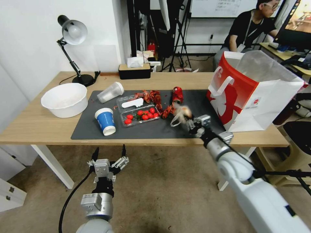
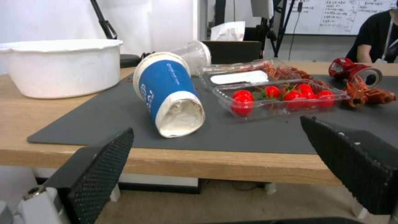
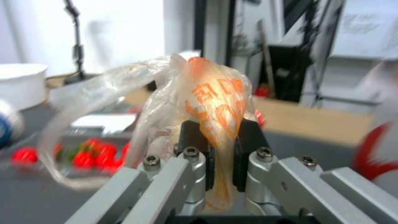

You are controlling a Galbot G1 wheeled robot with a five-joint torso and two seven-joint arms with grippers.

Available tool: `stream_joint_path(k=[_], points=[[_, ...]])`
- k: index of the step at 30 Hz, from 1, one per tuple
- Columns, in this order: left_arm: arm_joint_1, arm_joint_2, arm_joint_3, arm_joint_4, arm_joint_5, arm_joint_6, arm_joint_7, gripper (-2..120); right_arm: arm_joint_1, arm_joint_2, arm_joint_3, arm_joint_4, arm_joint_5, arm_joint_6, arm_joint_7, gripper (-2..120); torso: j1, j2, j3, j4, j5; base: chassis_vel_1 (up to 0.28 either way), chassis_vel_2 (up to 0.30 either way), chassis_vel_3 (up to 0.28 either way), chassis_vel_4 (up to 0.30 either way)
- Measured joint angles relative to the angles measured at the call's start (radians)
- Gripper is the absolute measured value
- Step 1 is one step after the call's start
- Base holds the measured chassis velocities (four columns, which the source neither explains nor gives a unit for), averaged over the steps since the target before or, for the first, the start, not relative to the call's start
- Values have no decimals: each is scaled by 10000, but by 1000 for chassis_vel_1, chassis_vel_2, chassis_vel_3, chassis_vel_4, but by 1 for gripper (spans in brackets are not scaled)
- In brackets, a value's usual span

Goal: Pick up the trash from the table and place it into the takeout bag.

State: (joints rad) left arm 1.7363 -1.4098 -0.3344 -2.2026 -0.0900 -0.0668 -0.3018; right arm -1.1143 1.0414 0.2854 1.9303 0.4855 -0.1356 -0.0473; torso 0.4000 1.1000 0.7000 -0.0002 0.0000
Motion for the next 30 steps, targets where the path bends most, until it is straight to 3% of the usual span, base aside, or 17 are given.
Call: stream_joint_path(k=[2, 6, 9, 14, 21, 28, 30], points=[[0, 0, 2, -17, 3, -2, -1, 100, -144, -253, 308, 549, 105, -29, 173, 6, 0, 1, -1, 0, 0, 0, 0, 0, 0], [25, -16, 71, -19, 23, -4, -2, 100, -285, -889, 1081, 1861, 588, -1023, 1361, 5, -1, 2, -1, 0, -1, 0, 0, 0, 0], [44, -29, 111, -31, 7, -5, -4, 100, 58, -1604, 1662, 2579, 1783, -1567, 2594, 5, -1, 2, -2, 1, -2, 0, 0, 0, 0], [78, -103, 181, -77, 22, 11, -9, 100, 1115, -2106, 2243, 2234, 3391, -1538, 3528, 5, 0, 1, 0, 3, 3, 0, 0, 0, 0], [170, -109, 101, -148, 30, 12, -10, 100, 2142, -2504, 2487, 1553, 4247, -1569, 4241, 5, 0, 1, 1, 3, -1, 0, 0, 0, 0], [269, -127, 82, -249, 106, 9, -13, 100, 2758, -2942, 2661, 914, 4977, -2469, 5312, 5, 0, -1, 1, 2, 1, 0, 0, 0, 0], [272, -107, 74, -262, 119, 11, -12, 100, 2755, -3068, 2691, 685, 5076, -2734, 5356, 11, 0, 0, 0, -1, 0, 0, 0, 0, 0]])
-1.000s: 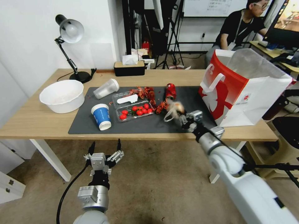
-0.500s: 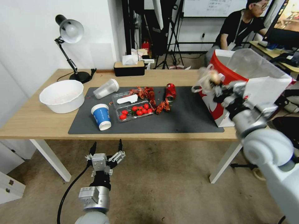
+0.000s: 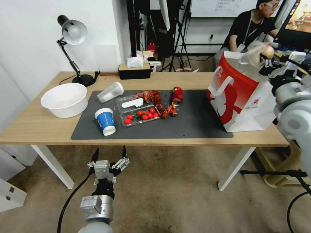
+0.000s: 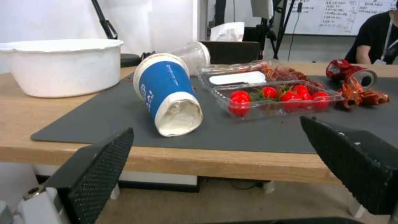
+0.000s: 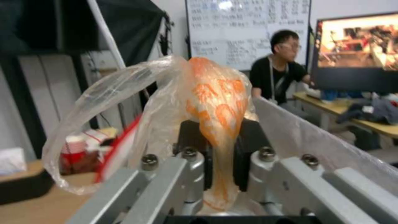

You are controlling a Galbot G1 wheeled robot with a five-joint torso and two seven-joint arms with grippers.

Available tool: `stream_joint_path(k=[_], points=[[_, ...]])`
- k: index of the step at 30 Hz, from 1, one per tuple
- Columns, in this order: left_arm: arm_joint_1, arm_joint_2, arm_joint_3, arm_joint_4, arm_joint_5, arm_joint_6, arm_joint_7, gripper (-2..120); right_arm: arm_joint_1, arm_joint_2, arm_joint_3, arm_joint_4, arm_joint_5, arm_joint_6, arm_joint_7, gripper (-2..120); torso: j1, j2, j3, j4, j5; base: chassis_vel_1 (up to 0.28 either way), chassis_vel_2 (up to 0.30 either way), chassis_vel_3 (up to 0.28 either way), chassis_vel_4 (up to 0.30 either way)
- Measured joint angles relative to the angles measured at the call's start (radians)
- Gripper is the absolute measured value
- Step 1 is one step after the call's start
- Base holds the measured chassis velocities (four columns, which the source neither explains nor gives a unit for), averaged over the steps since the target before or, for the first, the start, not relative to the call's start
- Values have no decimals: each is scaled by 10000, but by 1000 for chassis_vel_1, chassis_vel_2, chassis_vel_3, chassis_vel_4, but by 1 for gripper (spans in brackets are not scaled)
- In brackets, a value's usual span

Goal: Pick up the trash from the table and place it into the takeout bag.

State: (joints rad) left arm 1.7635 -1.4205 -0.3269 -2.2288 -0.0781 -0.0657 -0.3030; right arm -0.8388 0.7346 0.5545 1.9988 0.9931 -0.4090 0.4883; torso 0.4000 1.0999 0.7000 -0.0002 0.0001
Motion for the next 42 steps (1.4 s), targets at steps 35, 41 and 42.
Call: stream_joint_path(k=[35, 41, 42], points=[[132, 41, -63, -271, -183, 271, -323, 100, -289, -109, 34, 335, -2, 608, -579, 100, 0, 0, 0, 3, -1, 0, 0, 0, 0], [114, 77, -137, -300, -286, 269, -327, 100, -903, -121, 267, 1017, 29, 1014, -1114, 100, 0, 0, -1, 3, -3, 0, 0, 0, 0], [86, 79, -153, -299, -311, 266, -326, 100, -1189, -81, 344, 1248, 0, 1165, -1272, 100, -1, 0, -1, 3, -3, 0, 0, 0, 0]])
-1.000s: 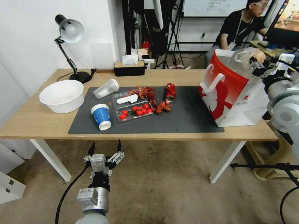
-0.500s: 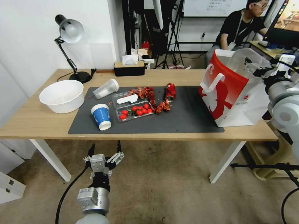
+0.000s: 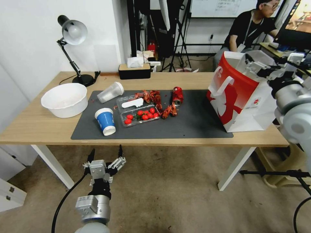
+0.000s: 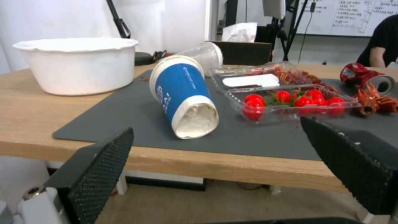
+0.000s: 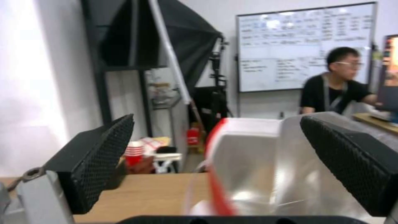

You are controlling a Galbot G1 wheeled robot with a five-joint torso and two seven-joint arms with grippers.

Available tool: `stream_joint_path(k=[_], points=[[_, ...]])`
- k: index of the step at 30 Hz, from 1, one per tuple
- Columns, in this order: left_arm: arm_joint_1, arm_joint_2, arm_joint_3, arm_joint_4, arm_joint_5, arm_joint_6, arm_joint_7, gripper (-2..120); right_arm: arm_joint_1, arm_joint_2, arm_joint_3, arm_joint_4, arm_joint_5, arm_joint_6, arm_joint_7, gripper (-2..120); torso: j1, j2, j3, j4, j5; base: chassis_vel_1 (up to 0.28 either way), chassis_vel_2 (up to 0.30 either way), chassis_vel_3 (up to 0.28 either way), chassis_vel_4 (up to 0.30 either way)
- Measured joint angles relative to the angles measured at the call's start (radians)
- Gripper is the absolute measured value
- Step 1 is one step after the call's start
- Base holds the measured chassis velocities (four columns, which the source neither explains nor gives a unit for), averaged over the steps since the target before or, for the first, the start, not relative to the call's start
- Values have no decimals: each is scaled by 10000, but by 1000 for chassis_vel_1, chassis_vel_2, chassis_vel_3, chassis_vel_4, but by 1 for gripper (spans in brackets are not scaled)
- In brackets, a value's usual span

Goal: Pick up the trash from the table and place it into the takeout bag.

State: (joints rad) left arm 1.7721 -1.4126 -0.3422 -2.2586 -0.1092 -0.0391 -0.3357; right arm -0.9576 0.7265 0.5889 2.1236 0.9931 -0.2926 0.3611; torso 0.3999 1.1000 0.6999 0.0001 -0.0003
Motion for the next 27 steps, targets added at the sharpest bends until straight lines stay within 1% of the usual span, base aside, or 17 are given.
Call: stream_joint_path(k=[2, 4, 6, 8, 10, 11, 12, 13, 14, 15, 16, 19, 20, 23, 24, 26, 27], points=[[-62, -36, -4, 67, -27, -12, 23, 100, -984, 209, 250, 653, -289, 407, -462, 100, 0, 0, 0, -3, 3, 0, 0, 0, 0], [-68, -55, 2, 76, -28, -17, 29, 100, -1241, 284, 300, 811, -396, 533, -595, 100, 0, 0, 0, -2, 1, 0, 0, 0, 0], [-95, -80, 15, 104, -30, -25, 54, 100, -1997, 568, 325, 1188, -964, 1211, -1069, 100, 0, 0, 0, 0, 2, 0, 0, 0, 0], [-100, -81, 15, 110, -30, -26, 56, 100, -2142, 637, 324, 1229, -1101, 1396, -1179, 100, 0, 0, 0, 0, 1, 0, 0, 0, 0], [-106, -90, 16, 116, -31, -32, 65, 100, -2830, 959, 295, 1374, -1746, 2158, -1629, 100, 0, 0, 0, 1, 1, 0, 0, 0, 0], [-106, -90, 16, 116, -31, -32, 65, 100, -2830, 959, 295, 1374, -1746, 2158, -1629, 100, 0, 0, 0, 1, 1, 0, 0, 0, 0], [-107, -93, 11, 115, -33, -36, 72, 100, -3121, 1112, 261, 1404, -2035, 2495, -1769, 100, 0, 1, 0, -1, 2, 0, 0, 0, 0], [-106, -98, 8, 116, -39, -38, 79, 100, -3504, 1352, 192, 1427, -2415, 2937, -1899, 100, 0, 1, -1, 3, -3, 0, 0, 0, 0], [-105, -99, 3, 116, -41, -40, 81, 100, -3706, 1473, 152, 1426, -2590, 3146, -1954, 100, 0, 0, 0, 2, -1, 0, 0, 0, 0], [-105, -99, 3, 116, -41, -40, 81, 100, -3706, 1473, 152, 1426, -2590, 3146, -1954, 100, 0, 0, 0, 2, -1, 0, 0, 0, 0], [-104, -102, -10, 116, -50, -54, 87, 100, -4463, 2040, 38, 1346, -3323, 3927, -2207, 100, -1, 1, 0, 0, 2, 0, 0, 0, 0], [-96, -109, -12, 126, -63, -79, 99, 100, -5669, 2933, -103, 1051, -4153, 4957, -2654, 100, -2, 0, -1, -3, 2, 0, 0, 0, 0], [-96, -109, -12, 126, -63, -79, 99, 100, -5669, 2933, -103, 1051, -4153, 4957, -2654, 100, -2, 0, -1, -3, 2, 0, 0, 0, 0], [-102, -160, 12, 175, -63, -99, 104, 100, -6611, 3718, -257, 674, -4720, 5789, -2934, 100, -2, 1, 0, -1, 1, 0, 0, 0, 0], [-102, -160, 12, 175, -63, -99, 104, 100, -6611, 3718, -257, 674, -4720, 5789, -2934, 100, -2, 1, 0, -1, 1, 0, 0, 0, 0], [-98, -181, 36, 199, -56, -117, 108, 100, -7099, 4096, -363, 466, -4924, 6073, -3083, 100, -3, 1, 0, -2, 2, 0, 0, 0, 0], [-98, -181, 36, 199, -56, -117, 108, 100, -7099, 4096, -363, 466, -4924, 6073, -3083, 100, -3, 1, 0, -2, 2, 0, 0, 0, 0]])
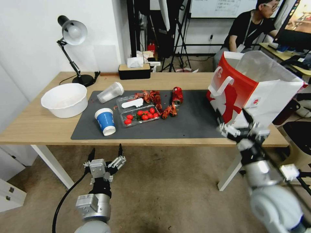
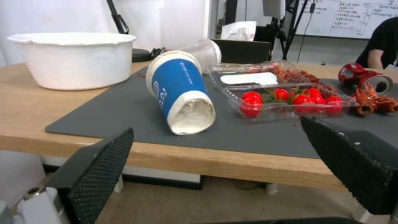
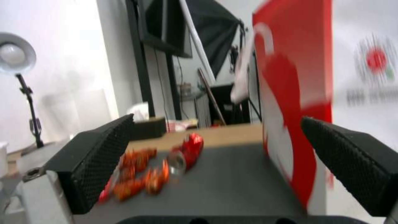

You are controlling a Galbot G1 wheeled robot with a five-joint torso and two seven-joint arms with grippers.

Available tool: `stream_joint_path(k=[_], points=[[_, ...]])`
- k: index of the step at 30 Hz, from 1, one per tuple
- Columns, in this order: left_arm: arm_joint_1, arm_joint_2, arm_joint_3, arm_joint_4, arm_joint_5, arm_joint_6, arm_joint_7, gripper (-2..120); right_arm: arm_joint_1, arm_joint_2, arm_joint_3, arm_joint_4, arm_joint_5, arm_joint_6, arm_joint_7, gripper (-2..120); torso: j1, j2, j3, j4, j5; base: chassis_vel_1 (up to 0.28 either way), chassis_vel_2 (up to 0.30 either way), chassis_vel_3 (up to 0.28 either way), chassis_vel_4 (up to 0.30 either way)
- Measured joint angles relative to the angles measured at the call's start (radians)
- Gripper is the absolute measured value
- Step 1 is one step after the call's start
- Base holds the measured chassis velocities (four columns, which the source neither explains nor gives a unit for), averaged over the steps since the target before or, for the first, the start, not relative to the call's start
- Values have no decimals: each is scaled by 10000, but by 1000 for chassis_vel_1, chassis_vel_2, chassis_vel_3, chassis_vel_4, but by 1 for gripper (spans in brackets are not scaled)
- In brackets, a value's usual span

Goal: Pick up the trash from the table and place it into the takeout bag.

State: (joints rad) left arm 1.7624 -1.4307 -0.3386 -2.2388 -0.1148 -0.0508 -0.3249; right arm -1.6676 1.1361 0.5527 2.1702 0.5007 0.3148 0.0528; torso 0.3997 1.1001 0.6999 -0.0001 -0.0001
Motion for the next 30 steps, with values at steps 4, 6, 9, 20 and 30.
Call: stream_joint_path(k=[4, 6, 9, 20, 30], points=[[0, 0, 20, 41, 15, -28, 7, 100, -342, 317, -139, -337, -150, 250, -139, 100, 0, 0, 0, 1, -1, 0, 0, 0, 0], [-1, 0, 35, 44, 23, -41, 11, 100, -412, 385, -216, -521, -150, 287, -190, 100, 0, 0, 0, 2, 0, 0, 0, 0, 0], [-2, 0, 50, 45, 29, -44, 17, 100, -465, 478, -342, -805, -150, 353, -316, 100, 1, 0, 0, 1, 0, 0, 0, 0, 0], [-75, 23, 112, 208, 29, -149, 24, 100, -469, 700, -526, -1362, -175, 380, -541, 100, 3, 0, 1, 2, 0, 0, 0, 0, 0], [-123, 54, 140, 234, 21, -136, 28, 100, -417, 778, -537, -1545, -175, 331, -560, 100, 3, 0, 1, 1, 1, 0, 0, 0, 0]])
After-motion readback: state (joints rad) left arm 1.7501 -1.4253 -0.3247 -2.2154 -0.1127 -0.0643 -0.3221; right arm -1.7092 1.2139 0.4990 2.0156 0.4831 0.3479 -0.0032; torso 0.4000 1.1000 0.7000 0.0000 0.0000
